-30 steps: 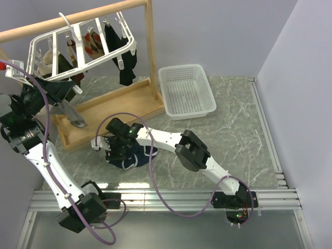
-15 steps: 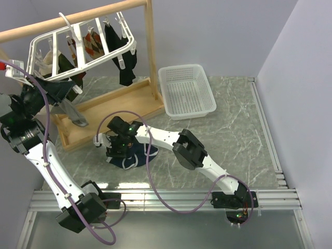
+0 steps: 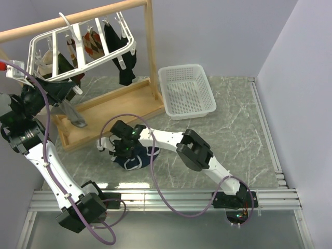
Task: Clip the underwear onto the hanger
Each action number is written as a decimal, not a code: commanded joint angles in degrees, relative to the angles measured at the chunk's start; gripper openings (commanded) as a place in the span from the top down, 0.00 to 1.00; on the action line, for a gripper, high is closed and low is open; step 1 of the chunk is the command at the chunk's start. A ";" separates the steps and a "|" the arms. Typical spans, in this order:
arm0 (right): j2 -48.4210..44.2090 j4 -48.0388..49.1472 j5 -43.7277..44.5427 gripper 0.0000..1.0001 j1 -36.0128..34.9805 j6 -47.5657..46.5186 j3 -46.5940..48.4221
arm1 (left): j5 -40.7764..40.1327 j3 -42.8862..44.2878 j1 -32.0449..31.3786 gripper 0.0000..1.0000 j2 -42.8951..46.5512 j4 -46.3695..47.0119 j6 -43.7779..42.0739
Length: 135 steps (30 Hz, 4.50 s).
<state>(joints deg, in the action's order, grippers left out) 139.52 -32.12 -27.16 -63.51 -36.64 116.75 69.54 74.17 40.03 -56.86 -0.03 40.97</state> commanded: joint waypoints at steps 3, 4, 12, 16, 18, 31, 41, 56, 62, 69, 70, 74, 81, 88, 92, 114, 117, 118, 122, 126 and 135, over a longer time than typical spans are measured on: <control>-12.51 10.65 7.81 1.00 -0.04 6.31 -5.21 | 0.86 1.06 -0.22 1.00 0.43 -2.43 -2.38; -14.96 12.07 8.69 1.00 -0.04 7.02 -5.48 | 0.95 1.24 -0.22 1.00 0.44 -2.69 -2.56; -24.47 27.43 17.83 1.00 0.49 10.28 -7.32 | 1.21 1.76 -0.22 1.00 0.35 -5.94 -4.93; -27.37 34.12 22.67 1.00 0.40 9.05 -7.85 | 0.86 2.03 -0.22 1.00 0.26 -7.52 -6.43; -27.55 36.67 24.16 1.00 0.31 7.82 -7.07 | 0.77 1.94 -0.22 1.00 0.09 -8.75 -7.65; -27.46 41.96 28.56 1.00 -1.80 -0.53 -4.68 | 1.47 2.12 -0.22 1.00 -0.36 -9.72 -8.71; -28.08 43.11 27.33 1.00 -3.29 -4.40 -5.13 | 1.83 2.12 -0.22 1.00 -0.18 -9.37 -8.63; -26.76 41.17 25.93 1.00 -4.00 -4.93 -1.00 | 1.92 1.94 -0.22 1.00 0.44 -10.69 -10.30; -25.97 40.38 25.49 1.00 -4.08 -4.58 0.67 | 1.92 1.77 -0.22 1.00 0.70 -10.51 -10.30; -23.42 38.19 25.05 1.00 -4.08 -3.70 6.03 | 1.83 2.03 -0.22 1.00 1.14 -9.37 -9.07; -23.25 37.92 24.96 1.00 -4.00 -3.44 7.17 | 1.74 2.20 -0.22 1.00 1.05 -8.68 -8.89; -21.84 37.04 24.52 1.00 -4.08 -3.08 9.55 | 1.57 2.03 -0.22 0.99 1.49 -7.88 -8.01; -19.91 35.55 24.52 1.00 -4.08 -2.30 12.54 | -0.01 2.47 -0.22 0.93 1.84 -8.14 -7.84; -18.85 34.76 24.43 1.00 -3.73 -0.19 15.35 | -1.24 2.38 -0.22 0.86 2.54 -7.79 -8.10; -18.76 33.53 23.99 1.00 -3.73 1.04 16.76 | -1.86 2.29 -0.22 0.77 2.72 -7.09 -7.66; -19.20 32.73 23.03 1.00 -3.56 4.21 16.93 | -4.85 3.35 -0.22 0.51 3.16 -6.47 -5.99; -19.03 32.73 22.94 1.00 -3.64 4.30 17.28 | -5.11 3.52 -0.22 0.47 3.25 -6.82 -6.25; -18.85 32.82 22.94 1.00 -3.64 4.30 17.46 | -5.38 3.87 -0.22 0.45 3.25 -7.34 -6.52; -18.67 33.00 22.76 1.00 -3.64 4.48 18.07 | -5.99 4.40 -0.22 0.27 3.51 -7.96 -7.13; -18.50 33.17 22.59 1.00 -3.56 4.48 18.43 | -6.34 5.19 -0.22 0.05 3.60 -8.58 -7.04; -18.76 33.17 22.32 1.00 -3.99 4.48 18.08 | -10.73 11.77 -0.04 0.01 2.11 -18.12 -9.49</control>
<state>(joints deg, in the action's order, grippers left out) 121.34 -0.91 -4.21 -67.13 -32.82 132.44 61.58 81.25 40.03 -54.50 -12.69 33.56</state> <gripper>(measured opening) 0.022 0.993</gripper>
